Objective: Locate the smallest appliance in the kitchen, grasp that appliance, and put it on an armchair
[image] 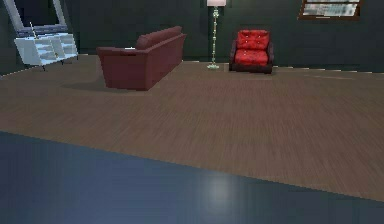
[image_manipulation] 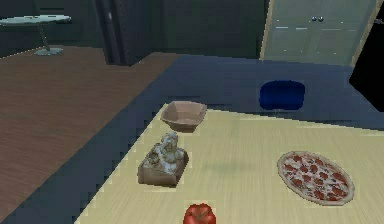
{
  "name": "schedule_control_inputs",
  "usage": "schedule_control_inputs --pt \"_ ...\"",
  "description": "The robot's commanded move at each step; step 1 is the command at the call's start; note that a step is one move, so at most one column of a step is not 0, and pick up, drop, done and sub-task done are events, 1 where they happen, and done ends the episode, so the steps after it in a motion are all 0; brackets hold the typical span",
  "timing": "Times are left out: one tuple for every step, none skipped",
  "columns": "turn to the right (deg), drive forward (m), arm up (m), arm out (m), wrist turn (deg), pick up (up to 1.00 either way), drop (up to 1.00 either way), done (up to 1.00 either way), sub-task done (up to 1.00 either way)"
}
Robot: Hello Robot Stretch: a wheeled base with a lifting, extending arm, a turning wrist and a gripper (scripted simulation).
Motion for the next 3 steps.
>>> schedule_control_inputs --pt "0.0 0.0 0.5 0.0 0.0 0.0 0.0 0.0 0.0" --pt "0.0 0.0 0.36 0.0 0.0 0.0 0.0 0.0 0.0" --pt "0.0 0.0 0.0 0.26 0.0 0.0 0.0 0.0 0.0"
